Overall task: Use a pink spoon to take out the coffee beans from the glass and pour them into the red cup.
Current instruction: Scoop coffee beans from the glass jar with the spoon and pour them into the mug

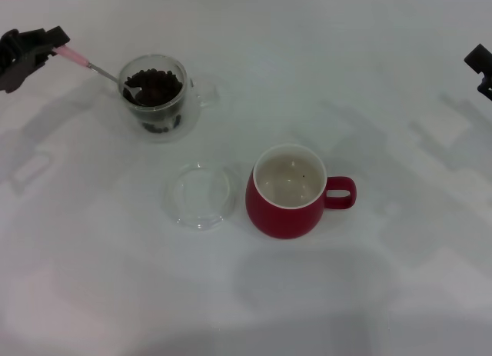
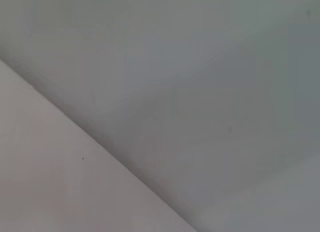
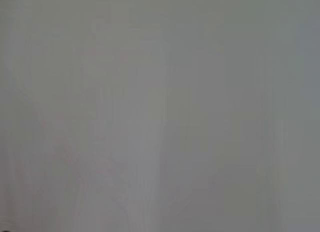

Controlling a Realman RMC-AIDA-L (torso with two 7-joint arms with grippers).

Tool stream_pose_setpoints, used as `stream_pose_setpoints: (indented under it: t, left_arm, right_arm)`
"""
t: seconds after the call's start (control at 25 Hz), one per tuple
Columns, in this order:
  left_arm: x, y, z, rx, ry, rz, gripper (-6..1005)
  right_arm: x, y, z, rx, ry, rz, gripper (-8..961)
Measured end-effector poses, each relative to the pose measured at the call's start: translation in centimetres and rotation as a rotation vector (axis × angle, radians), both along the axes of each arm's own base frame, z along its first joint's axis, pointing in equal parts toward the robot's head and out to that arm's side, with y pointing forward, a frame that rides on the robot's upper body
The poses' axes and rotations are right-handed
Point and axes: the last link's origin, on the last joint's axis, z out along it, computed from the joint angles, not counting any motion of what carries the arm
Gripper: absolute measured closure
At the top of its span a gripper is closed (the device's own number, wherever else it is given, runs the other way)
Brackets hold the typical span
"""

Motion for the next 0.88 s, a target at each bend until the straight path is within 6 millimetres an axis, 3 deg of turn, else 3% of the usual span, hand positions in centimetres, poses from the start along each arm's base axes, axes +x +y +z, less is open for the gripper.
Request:
stream_pose_setpoints:
  t: [0.48,0.88]
  left_arm:
    - [-1.1,-1.7,0.6,0.052,-0.118,0.048,870]
    - [-0.6,-2.2,0.8,0.072,-0.143,-0.001,870]
  right_arm:
    - [0.3,0.8,0.3,-0.003,-0.032,-0.018,169]
    - [0.1,1.7,0.4,-0.009,-0.049,-0.009,169]
